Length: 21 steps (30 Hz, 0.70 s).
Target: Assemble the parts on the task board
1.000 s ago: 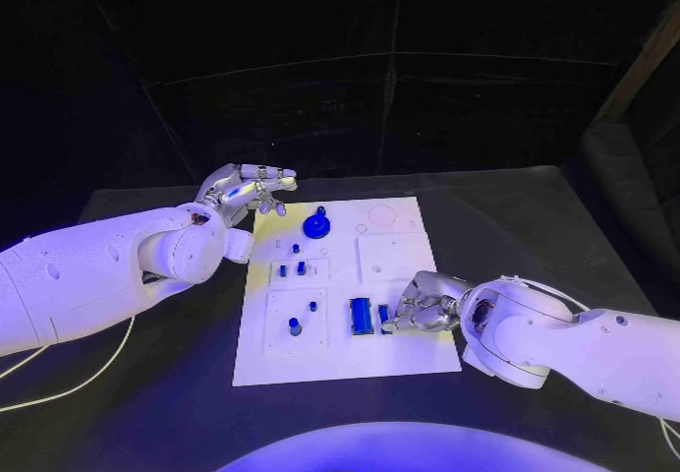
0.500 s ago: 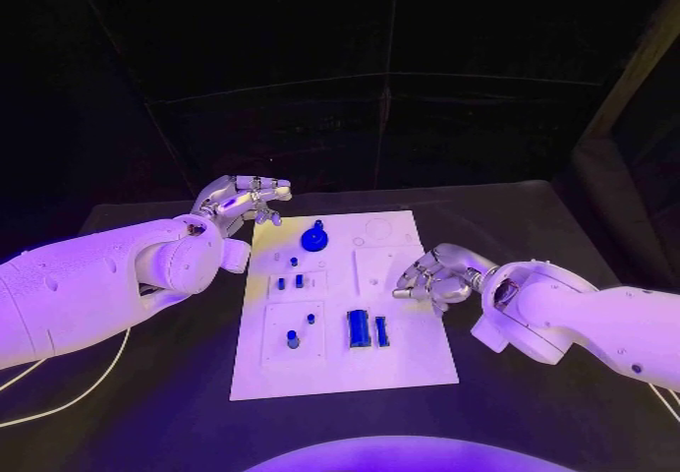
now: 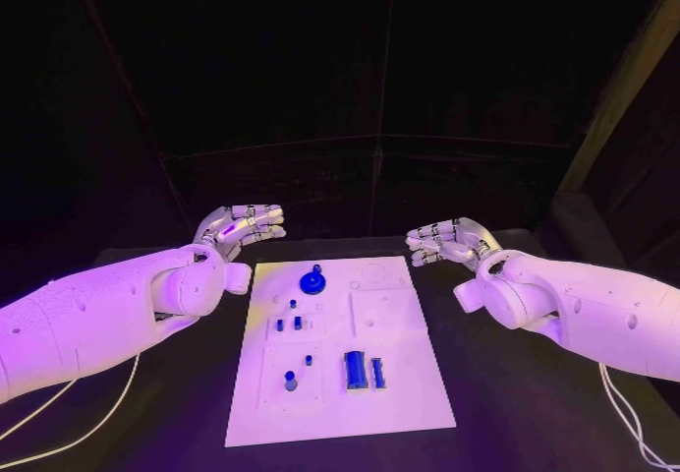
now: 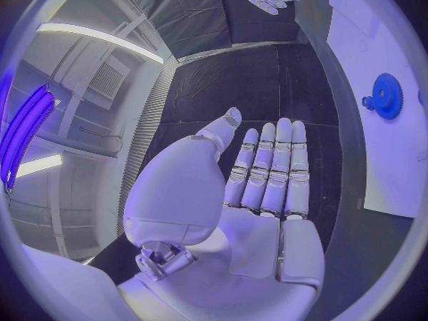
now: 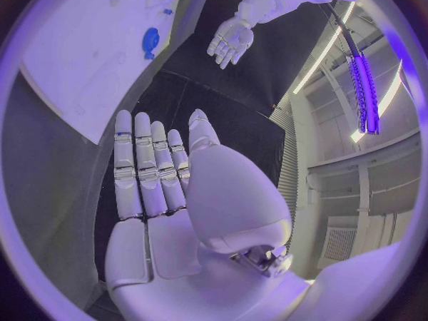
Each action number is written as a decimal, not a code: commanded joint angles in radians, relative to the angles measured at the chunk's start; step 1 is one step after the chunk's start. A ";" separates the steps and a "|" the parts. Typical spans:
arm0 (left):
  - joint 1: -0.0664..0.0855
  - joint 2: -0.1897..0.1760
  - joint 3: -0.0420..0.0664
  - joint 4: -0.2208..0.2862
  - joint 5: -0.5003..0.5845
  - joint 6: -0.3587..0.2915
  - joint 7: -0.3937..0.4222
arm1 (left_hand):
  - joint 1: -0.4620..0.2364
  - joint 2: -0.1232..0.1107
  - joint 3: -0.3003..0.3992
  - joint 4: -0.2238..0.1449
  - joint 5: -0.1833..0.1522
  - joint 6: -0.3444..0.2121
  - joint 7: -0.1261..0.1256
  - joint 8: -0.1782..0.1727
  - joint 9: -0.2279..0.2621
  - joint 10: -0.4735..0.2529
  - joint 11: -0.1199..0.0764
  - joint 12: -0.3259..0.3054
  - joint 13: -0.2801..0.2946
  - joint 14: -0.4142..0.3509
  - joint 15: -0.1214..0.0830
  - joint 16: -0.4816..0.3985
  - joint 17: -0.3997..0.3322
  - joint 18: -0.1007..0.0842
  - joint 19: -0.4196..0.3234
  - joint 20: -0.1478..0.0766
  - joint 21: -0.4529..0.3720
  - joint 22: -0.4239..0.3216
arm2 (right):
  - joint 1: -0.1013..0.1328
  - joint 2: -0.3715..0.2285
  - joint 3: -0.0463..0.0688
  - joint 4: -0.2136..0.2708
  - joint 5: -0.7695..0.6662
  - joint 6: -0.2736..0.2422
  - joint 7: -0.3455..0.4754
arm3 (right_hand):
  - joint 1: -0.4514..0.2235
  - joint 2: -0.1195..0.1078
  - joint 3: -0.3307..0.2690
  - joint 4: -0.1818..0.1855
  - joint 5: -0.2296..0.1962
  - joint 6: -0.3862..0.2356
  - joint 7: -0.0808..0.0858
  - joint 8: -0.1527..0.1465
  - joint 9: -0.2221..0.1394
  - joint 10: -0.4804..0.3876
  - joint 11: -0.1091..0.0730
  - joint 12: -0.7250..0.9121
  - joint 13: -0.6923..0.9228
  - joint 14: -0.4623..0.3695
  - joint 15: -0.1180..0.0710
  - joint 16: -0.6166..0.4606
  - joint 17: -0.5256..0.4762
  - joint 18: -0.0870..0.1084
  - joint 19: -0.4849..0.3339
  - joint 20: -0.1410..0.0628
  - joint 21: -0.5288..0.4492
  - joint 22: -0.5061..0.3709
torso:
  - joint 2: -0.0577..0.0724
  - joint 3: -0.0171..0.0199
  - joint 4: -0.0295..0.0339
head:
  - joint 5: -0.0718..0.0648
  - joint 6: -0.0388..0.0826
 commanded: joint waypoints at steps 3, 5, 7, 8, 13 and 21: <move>-0.008 0.055 0.002 -0.092 0.058 0.019 0.069 | 0.011 0.009 -0.026 0.005 -0.003 -0.017 -0.019 -0.017 -0.001 -0.026 0.012 -0.042 -0.010 -0.016 0.018 -0.170 -0.110 0.006 -0.068 0.049 -0.109 -0.094 | 0.003 0.071 0.001 -0.112 0.208 0.022 0.147 | -0.010 0.012 0.005 -0.029 -0.004 -0.001 0.001 -0.002 -0.049 0.007 0.010 -0.030 -0.101 0.016 0.011 -0.081 -0.083 0.011 0.026 0.015 -0.078 -0.057 | -0.027 -0.0001 -0.0010 | 0.003 0.025; -0.012 0.075 0.002 -0.122 0.061 0.017 0.074 | 0.020 0.012 -0.047 0.006 -0.005 -0.019 -0.020 -0.026 -0.001 -0.027 0.004 -0.063 -0.009 0.019 0.017 -0.241 -0.163 0.035 -0.062 0.076 -0.145 -0.142 | 0.003 0.091 0.001 -0.142 0.220 0.028 0.154 | -0.014 0.015 0.006 -0.036 -0.004 0.001 0.001 -0.002 -0.059 0.012 0.011 -0.032 -0.121 0.024 0.012 -0.093 -0.099 0.013 0.035 0.014 -0.091 -0.067 | -0.030 0.0024 0.0010 | 0.007 0.035; -0.015 0.096 0.003 -0.154 0.064 0.013 0.079 | 0.024 0.020 -0.050 0.008 -0.003 -0.016 -0.020 -0.026 0.000 -0.025 0.007 -0.068 -0.010 0.025 0.015 -0.261 -0.178 0.032 -0.054 0.076 -0.150 -0.154 | 0.004 0.113 0.001 -0.173 0.229 0.036 0.162 | -0.019 0.018 0.008 -0.043 -0.004 0.004 0.004 -0.002 -0.071 0.018 0.010 -0.034 -0.142 0.037 0.013 -0.104 -0.115 0.014 0.048 0.013 -0.103 -0.077 | -0.029 0.0052 0.0021 | 0.012 0.043; -0.015 0.102 0.003 -0.161 0.064 0.012 0.080 | 0.025 0.022 -0.052 0.008 -0.003 -0.015 -0.020 -0.026 0.000 -0.024 0.007 -0.070 -0.010 0.029 0.016 -0.269 -0.183 0.031 -0.051 0.076 -0.152 -0.159 | 0.004 0.119 0.001 -0.180 0.231 0.039 0.163 | -0.021 0.018 0.008 -0.045 -0.004 0.005 0.004 -0.002 -0.074 0.020 0.010 -0.034 -0.147 0.041 0.013 -0.107 -0.119 0.014 0.052 0.012 -0.106 -0.080 | -0.030 0.0061 0.0022 | 0.014 0.044; -0.019 0.112 0.002 -0.173 0.045 0.003 0.045 | -0.368 0.049 -0.120 0.056 -0.051 -0.300 -0.066 -0.096 -0.067 -0.323 -0.042 -0.105 -0.073 -0.229 -0.025 -0.352 -0.257 -0.029 -0.262 -0.010 -0.200 -0.268 | 0.001 0.130 0.000 -0.195 0.185 0.018 0.120 | -0.461 -0.073 0.069 -0.076 -0.057 -0.276 -0.053 -0.066 -0.121 -0.297 -0.034 -0.069 -0.192 -0.294 -0.021 -0.194 -0.190 -0.051 -0.265 -0.055 -0.156 -0.166 | -0.028 0.0046 0.0014 | 0.015 0.043; -0.047 0.086 0.022 -0.083 0.015 -0.084 0.063 | -0.614 0.049 -0.164 0.056 -0.051 -0.480 -0.097 -0.096 -0.067 -0.510 -0.073 -0.183 -0.073 -0.394 -0.052 -0.394 -0.295 -0.047 -0.396 -0.063 -0.230 -0.329 | -0.020 0.106 0.015 -0.105 0.215 -0.062 0.152 | -0.740 -0.073 0.108 -0.147 -0.094 -0.451 -0.087 -0.066 -0.213 -0.494 -0.062 -0.160 -0.268 -0.505 -0.095 -0.194 -0.229 -0.069 -0.467 -0.094 -0.187 -0.166 | -0.048 0.0167 0.0404 | 0.019 0.053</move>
